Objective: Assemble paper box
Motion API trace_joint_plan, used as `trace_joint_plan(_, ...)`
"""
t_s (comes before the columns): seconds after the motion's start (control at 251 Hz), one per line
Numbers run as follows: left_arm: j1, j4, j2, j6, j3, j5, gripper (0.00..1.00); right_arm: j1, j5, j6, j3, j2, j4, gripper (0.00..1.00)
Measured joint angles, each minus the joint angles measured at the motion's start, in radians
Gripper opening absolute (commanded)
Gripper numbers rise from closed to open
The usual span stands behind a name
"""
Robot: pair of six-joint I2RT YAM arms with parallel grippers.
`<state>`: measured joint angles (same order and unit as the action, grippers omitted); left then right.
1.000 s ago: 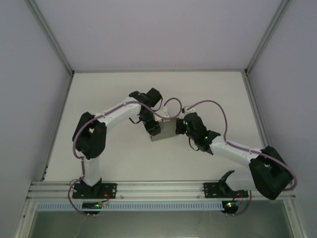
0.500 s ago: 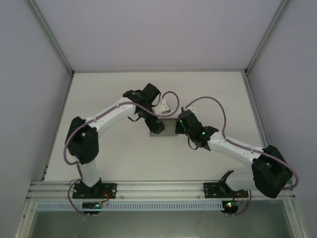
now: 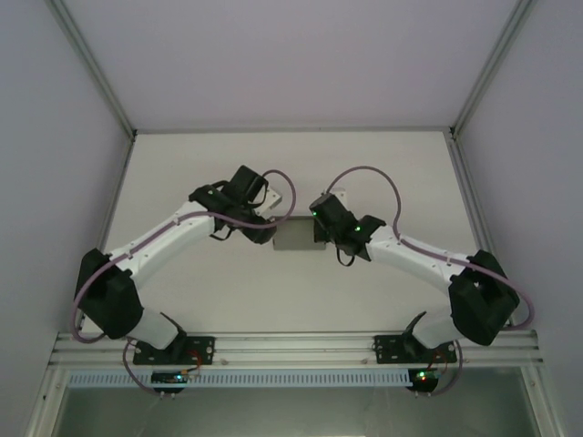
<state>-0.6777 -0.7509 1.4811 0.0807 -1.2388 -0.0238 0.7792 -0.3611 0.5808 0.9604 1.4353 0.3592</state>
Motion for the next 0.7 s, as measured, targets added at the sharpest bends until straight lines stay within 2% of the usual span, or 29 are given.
trace_joint_plan(0.303, 0.003, 0.047, 0.122, -0.043, -0.059, 0.000, 0.39, 0.007, 0.002, 0.000, 0.028, 0.014, 0.049, 0.00)
trace_joint_plan(0.519, 0.004, 0.054, 0.159, -0.053, -0.090, -0.001, 0.15, 0.013, 0.002, 0.000, 0.033, 0.014, 0.065, 0.00)
trace_joint_plan(0.599, 0.004, 0.056, 0.162, -0.070, -0.100, 0.003, 0.00, 0.013, 0.002, -0.001, 0.034, 0.014, 0.068, 0.00)
trace_joint_plan(0.702, 0.004, 0.042, 0.184, -0.102, -0.127, 0.009, 0.00, 0.017, 0.001, -0.001, 0.042, 0.019, 0.078, 0.00)
